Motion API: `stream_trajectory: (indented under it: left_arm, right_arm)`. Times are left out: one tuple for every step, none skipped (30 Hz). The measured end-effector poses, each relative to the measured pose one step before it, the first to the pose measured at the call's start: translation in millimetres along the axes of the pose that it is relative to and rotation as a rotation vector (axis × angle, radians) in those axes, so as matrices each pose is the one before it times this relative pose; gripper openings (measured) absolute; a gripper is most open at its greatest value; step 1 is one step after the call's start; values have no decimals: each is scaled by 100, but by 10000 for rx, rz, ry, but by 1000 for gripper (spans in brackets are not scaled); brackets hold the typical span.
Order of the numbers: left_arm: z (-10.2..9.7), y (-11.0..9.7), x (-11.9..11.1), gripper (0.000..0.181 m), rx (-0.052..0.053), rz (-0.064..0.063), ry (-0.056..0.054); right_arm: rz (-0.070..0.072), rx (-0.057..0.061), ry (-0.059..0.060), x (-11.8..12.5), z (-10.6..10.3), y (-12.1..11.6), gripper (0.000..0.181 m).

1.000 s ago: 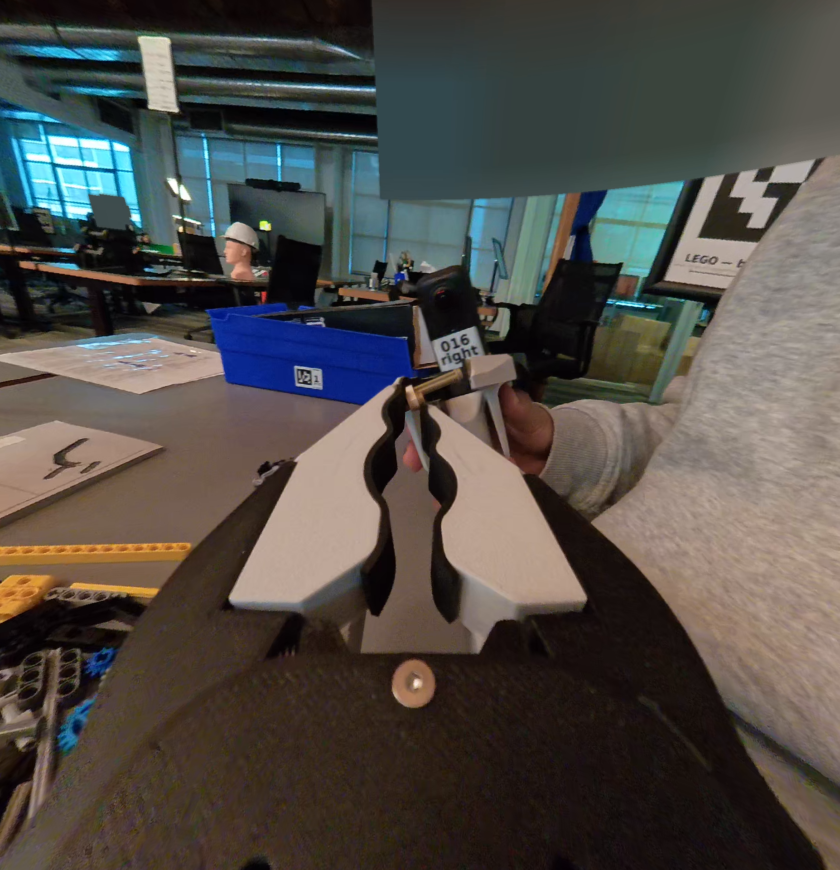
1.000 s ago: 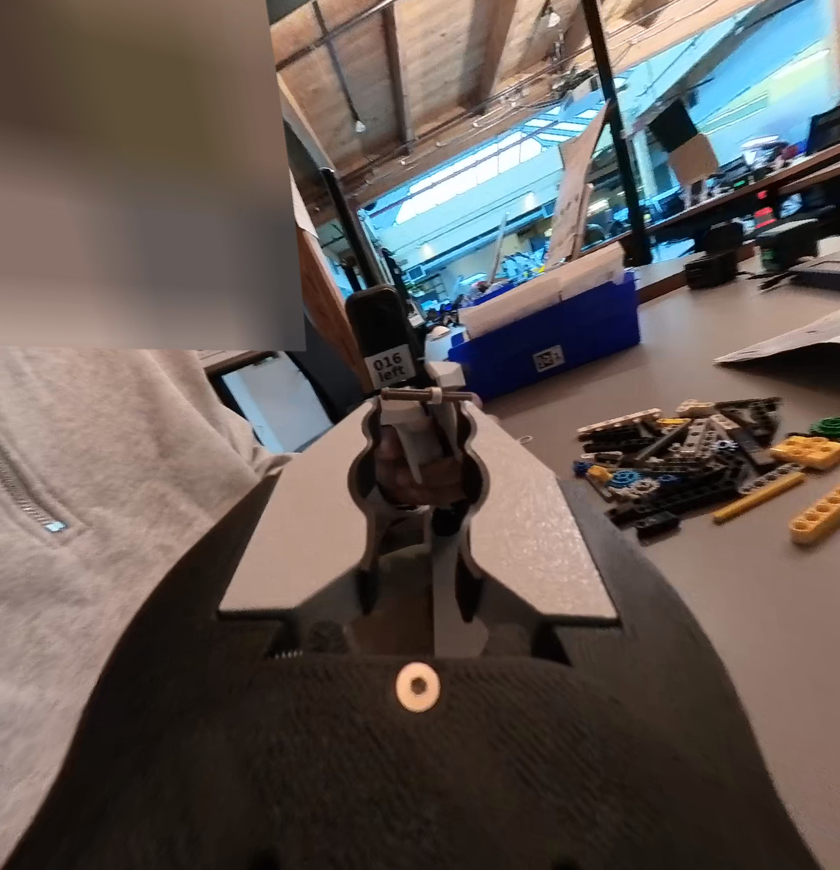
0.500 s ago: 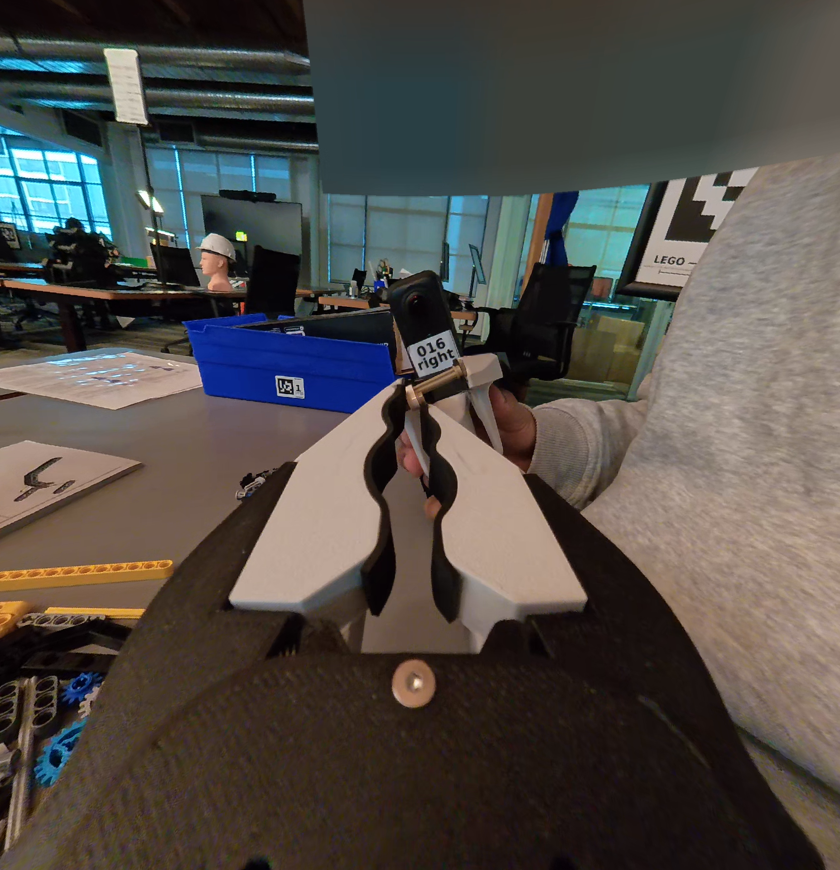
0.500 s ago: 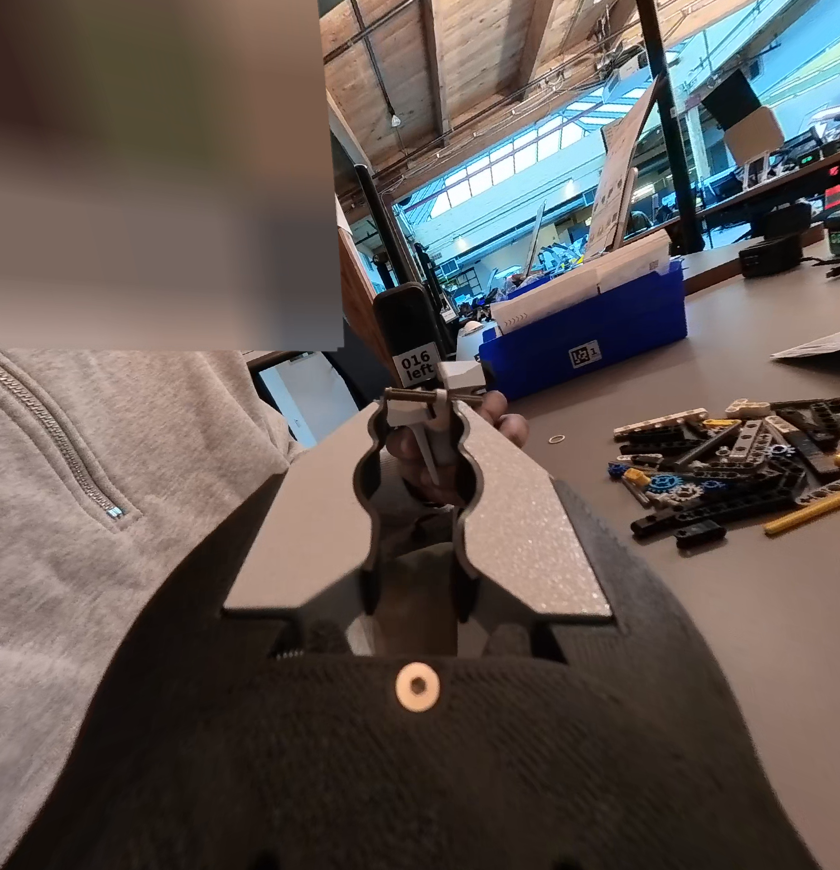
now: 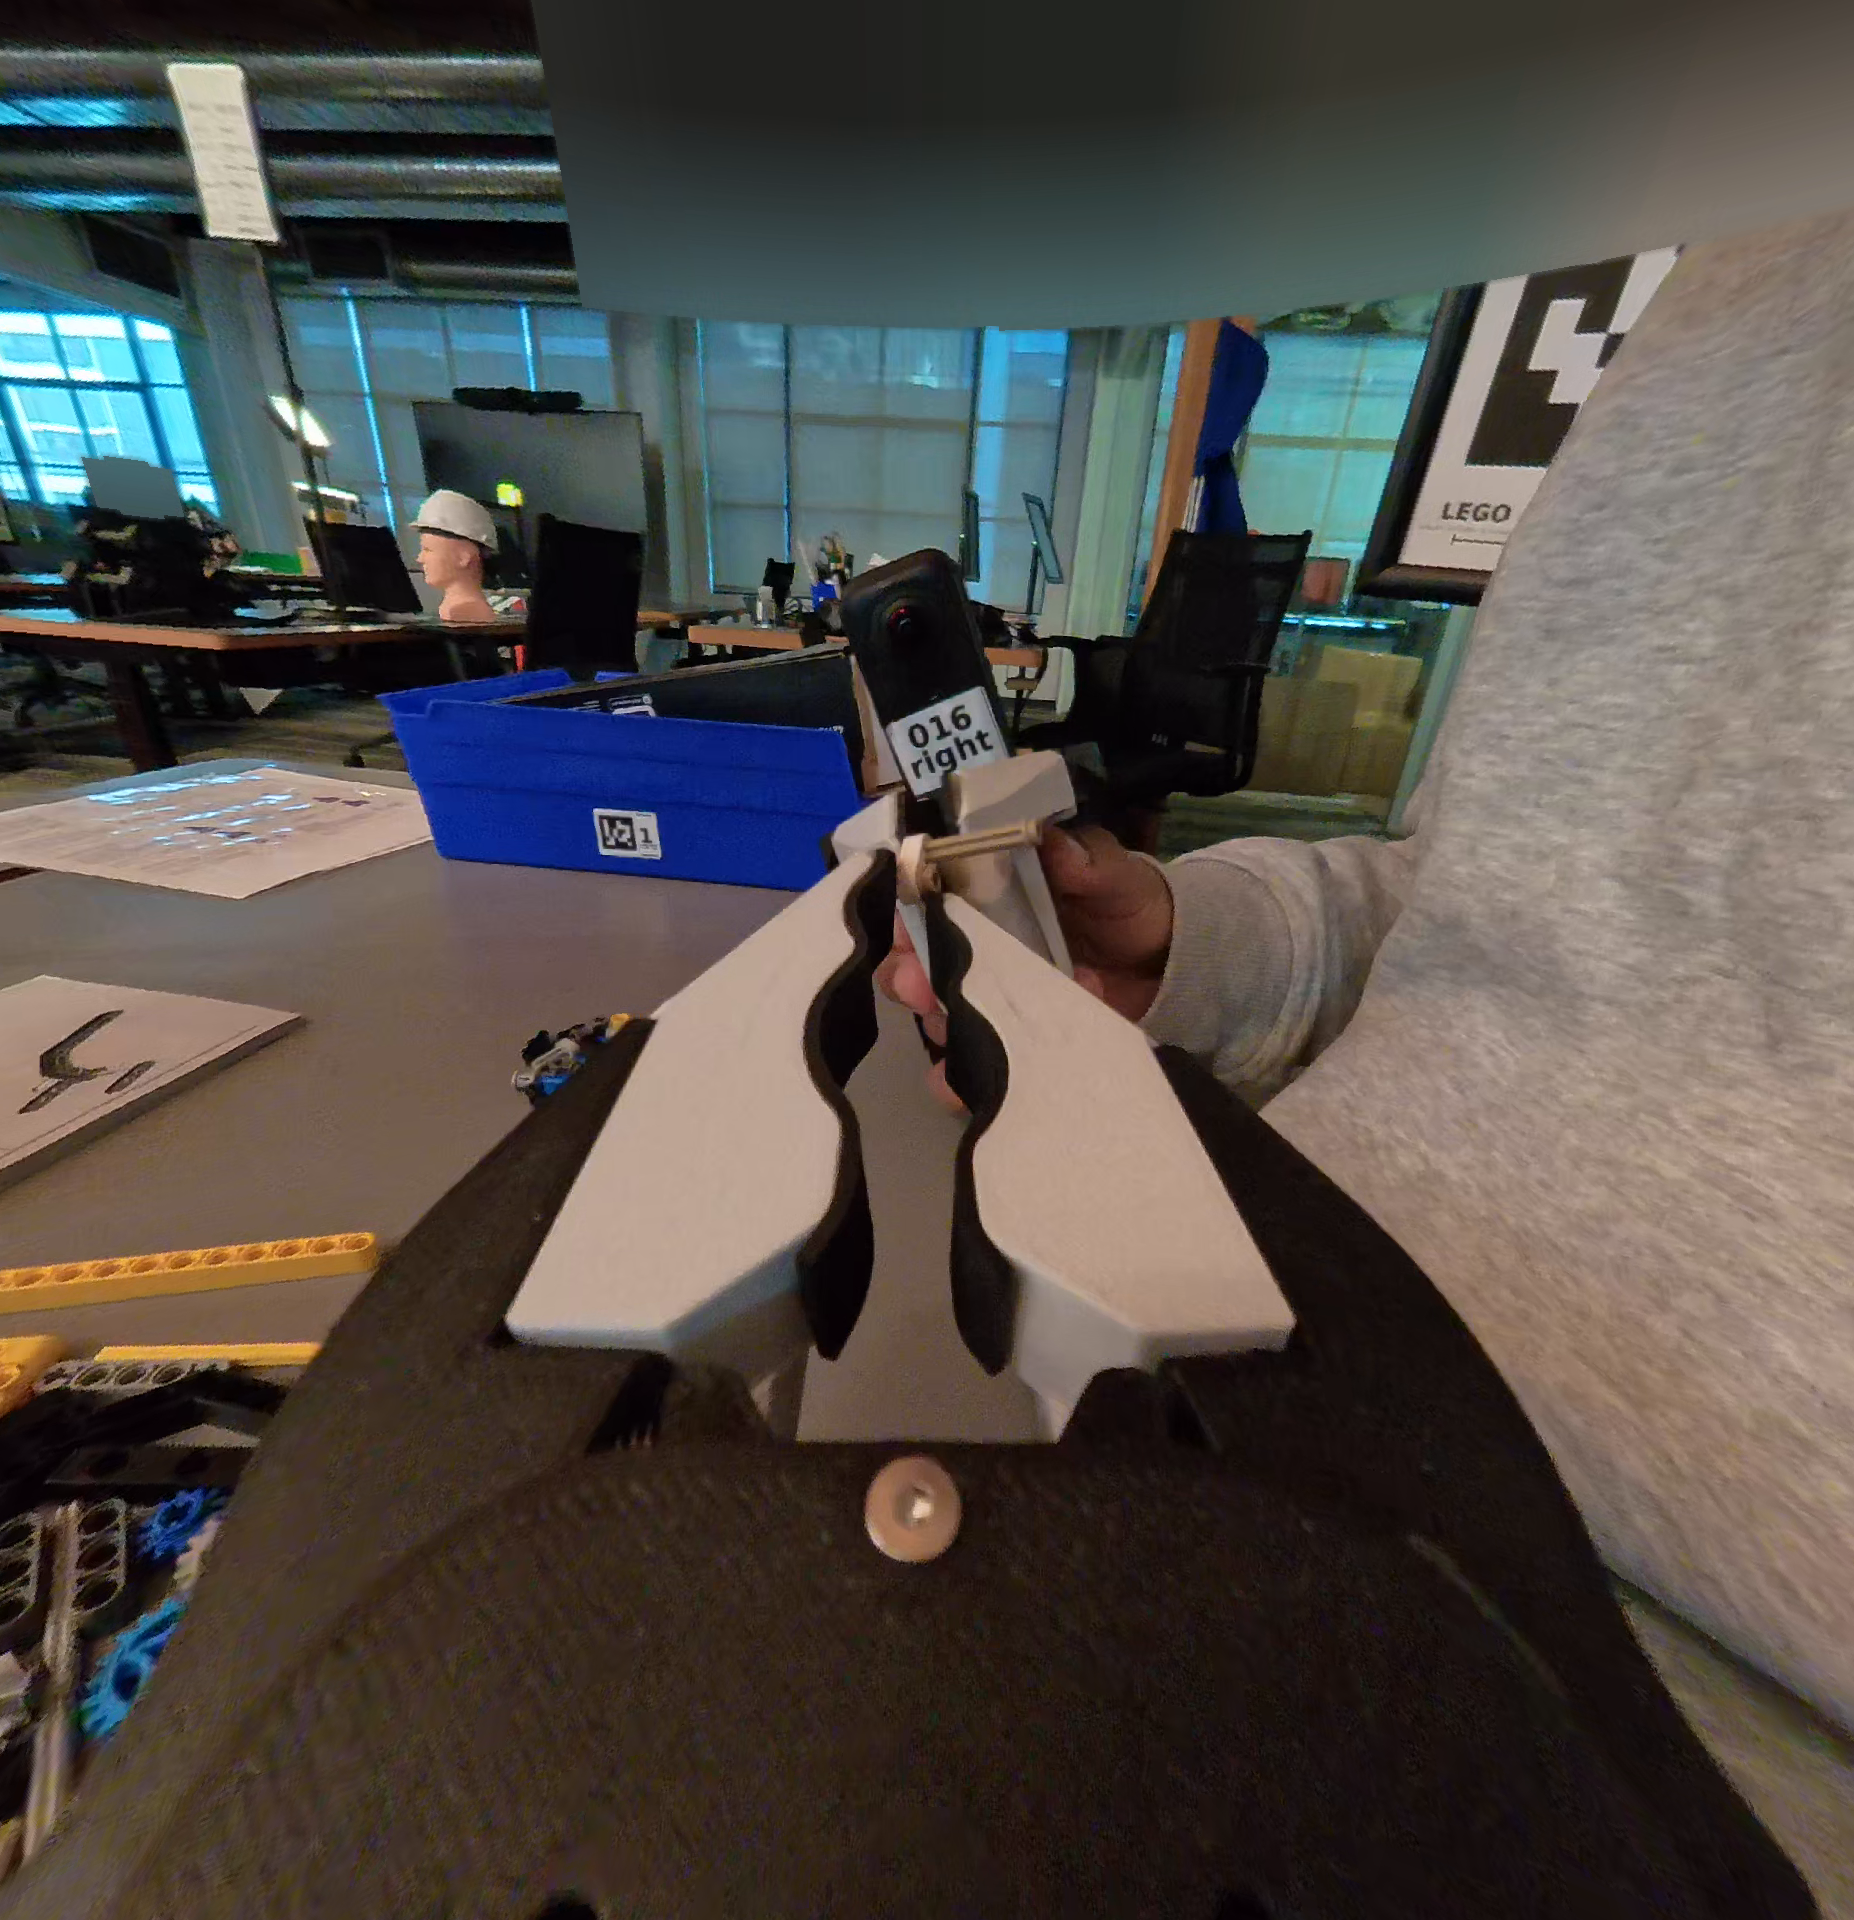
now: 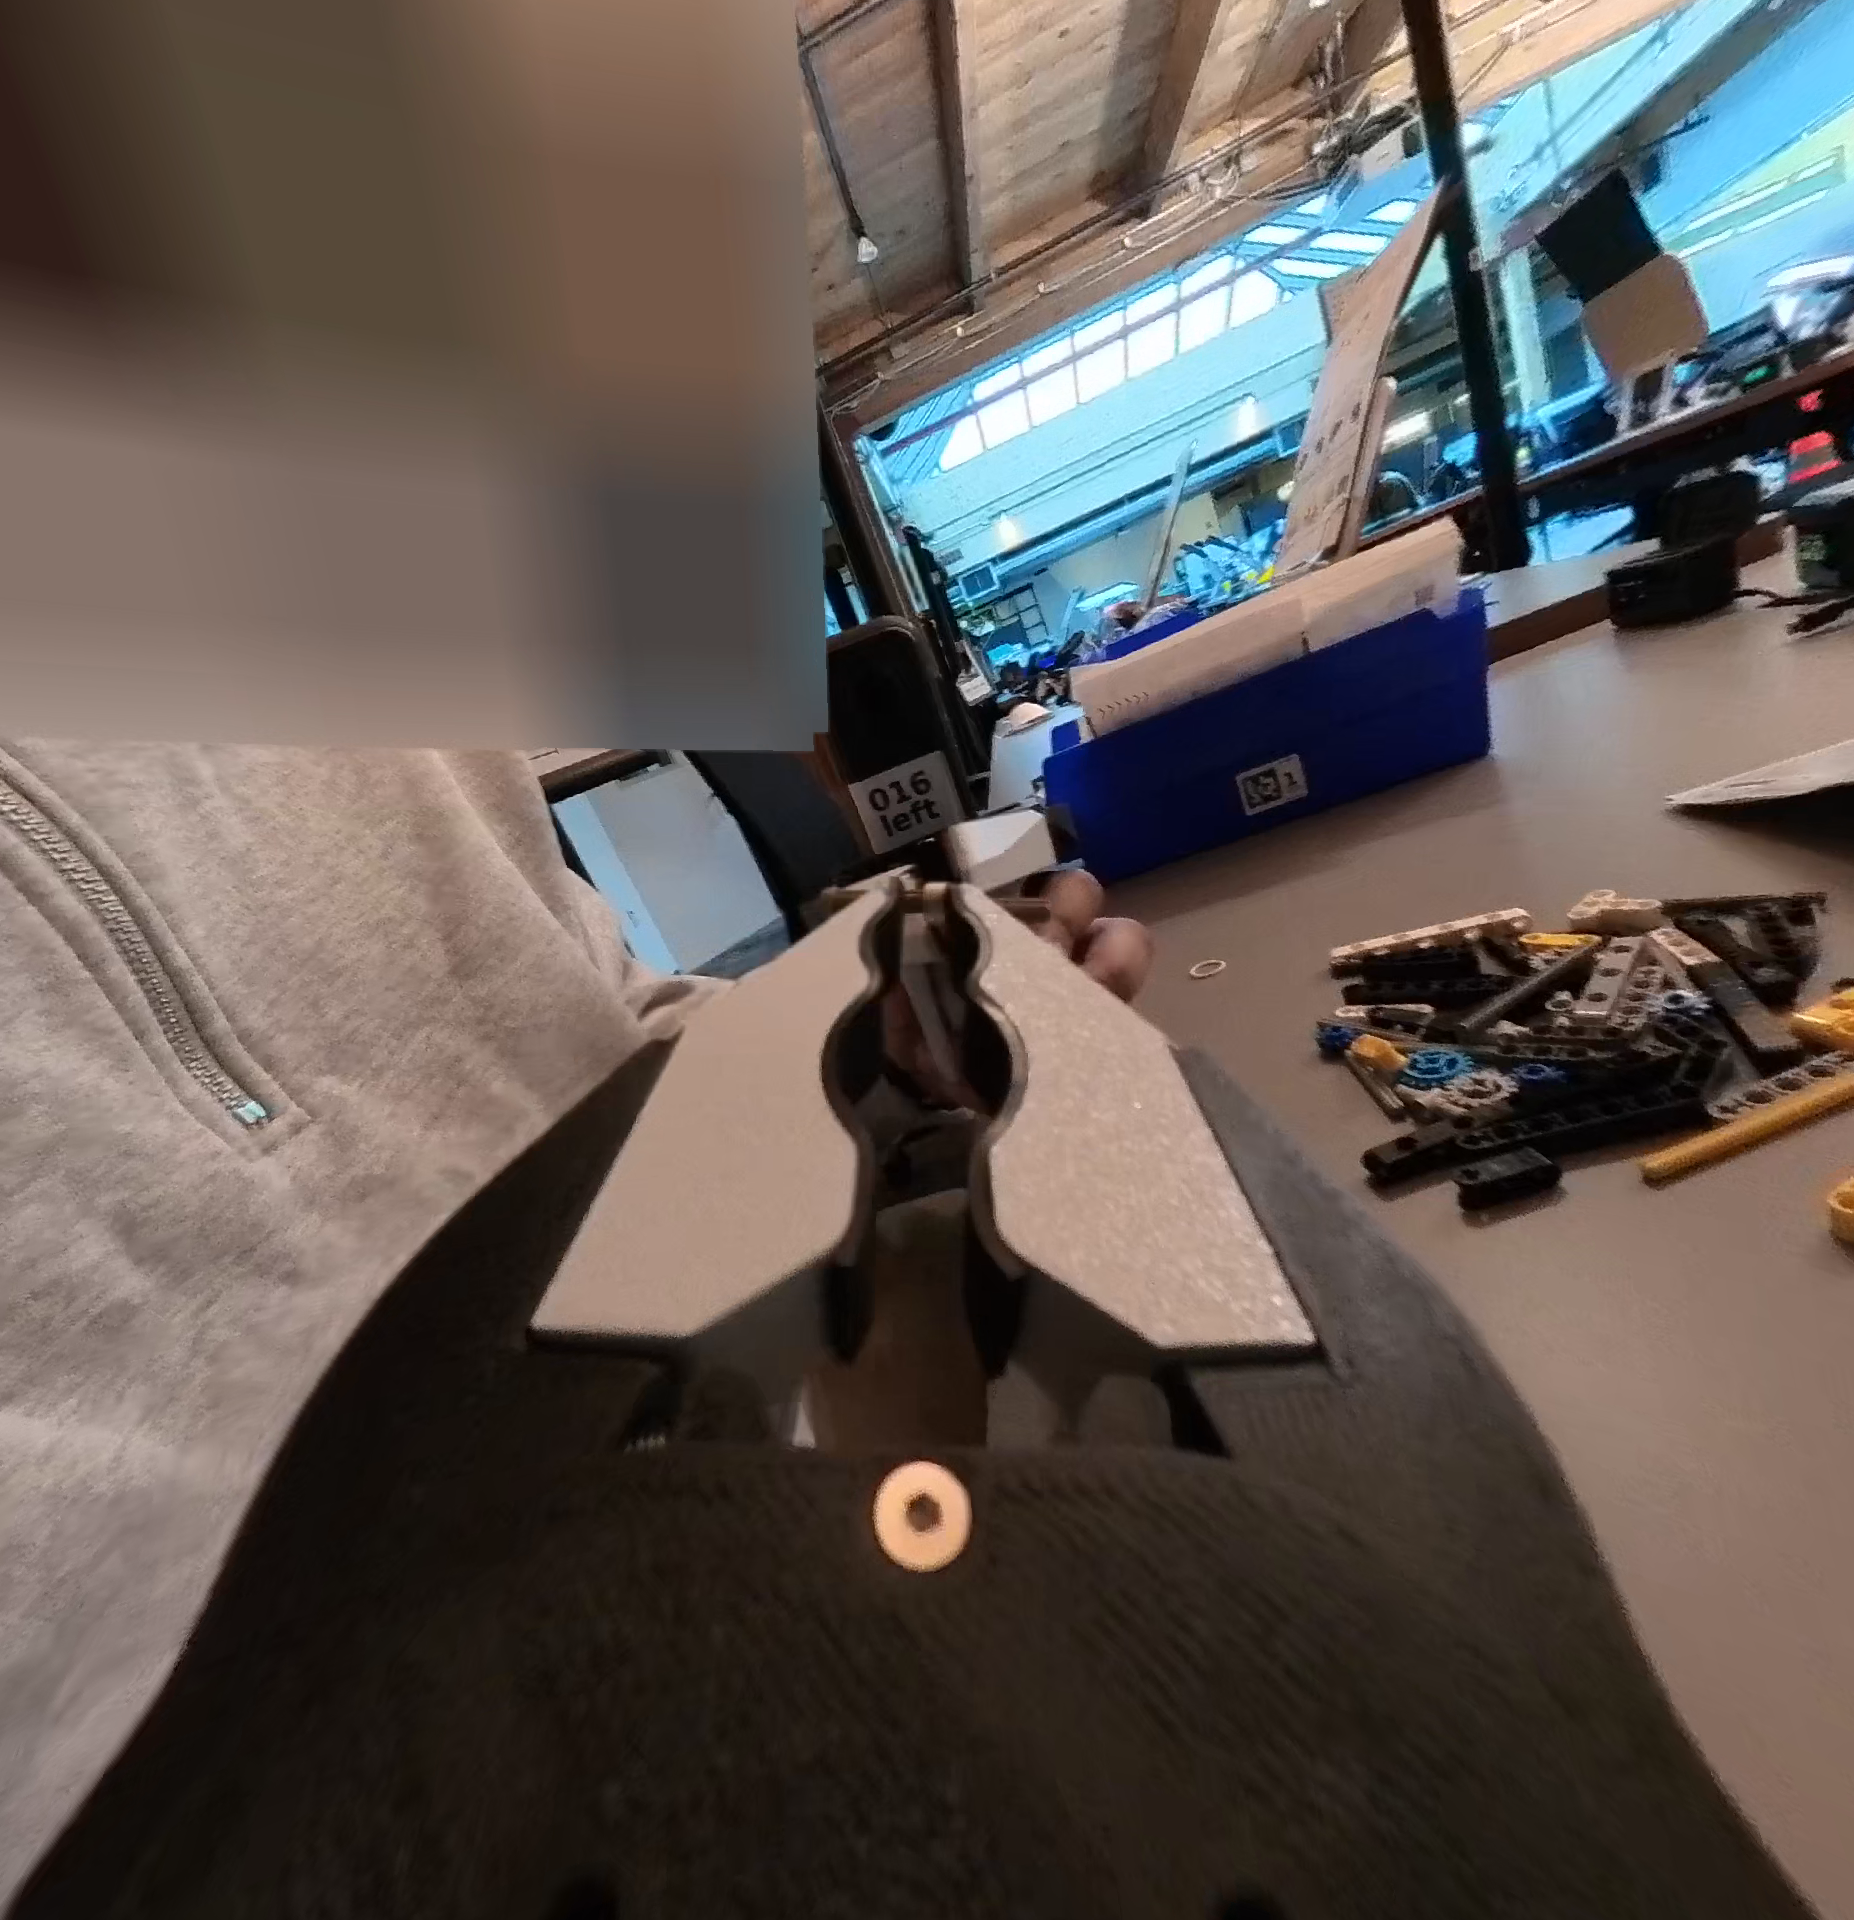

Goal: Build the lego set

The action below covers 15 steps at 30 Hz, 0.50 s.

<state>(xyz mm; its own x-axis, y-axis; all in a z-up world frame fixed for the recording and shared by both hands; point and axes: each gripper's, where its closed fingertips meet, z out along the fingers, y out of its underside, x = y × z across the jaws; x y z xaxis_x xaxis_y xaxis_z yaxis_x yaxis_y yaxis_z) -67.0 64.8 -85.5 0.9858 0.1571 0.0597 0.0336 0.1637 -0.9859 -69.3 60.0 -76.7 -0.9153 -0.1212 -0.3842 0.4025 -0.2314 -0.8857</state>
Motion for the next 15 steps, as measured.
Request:
stream_trajectory:
  left_arm:
    - [62,28,-2,4,-15,49,-58]
    - [-5,-104,-88,4,59,51,-112]
    - [-59,-49,-221,4,5,3,-142]
    - [-93,-12,-200,4,-6,-21,-76]
    - [-110,-51,-168,4,32,-24,-54]
    - [-92,-139,-145,4,74,14,-75]
    - [-56,-134,-78,4,57,56,-65]
    - [-13,-44,-50,4,-8,88,-79]
    - [26,77,-71,4,-63,148,-113]
    - [58,170,-123,4,-109,195,-153]
    - [61,214,-134,4,-135,177,-156]
    - [70,192,-65,4,-122,131,-102]
    - [47,42,55,4,-32,89,-27]
    - [6,-104,61,4,63,2,1]
    - [5,-140,43,4,74,-50,9]
  right_arm:
    - [-118,7,22,-4,-70,-26,5]
    - [-93,-18,-101,-188,-9,-61,13]
    - [-17,-35,-40,-101,27,-91,26]
    - [50,-24,64,95,9,-53,39]
    - [17,3,43,89,-33,-9,42]
    - [-15,53,88,151,-54,-52,43]
    - [-29,69,44,72,-34,-94,43]
    - [-38,37,9,-10,-22,-90,43]
    - [-80,31,27,-12,-17,-91,41]
    - [-110,11,81,45,-30,-58,40]
    - [-126,-28,90,61,-8,2,39]
    - [-140,-68,95,68,3,60,38]
    - [-166,-59,121,82,19,50,36]
    - [-182,-46,111,55,32,49,36]
    - [-162,-78,93,39,44,102,35]
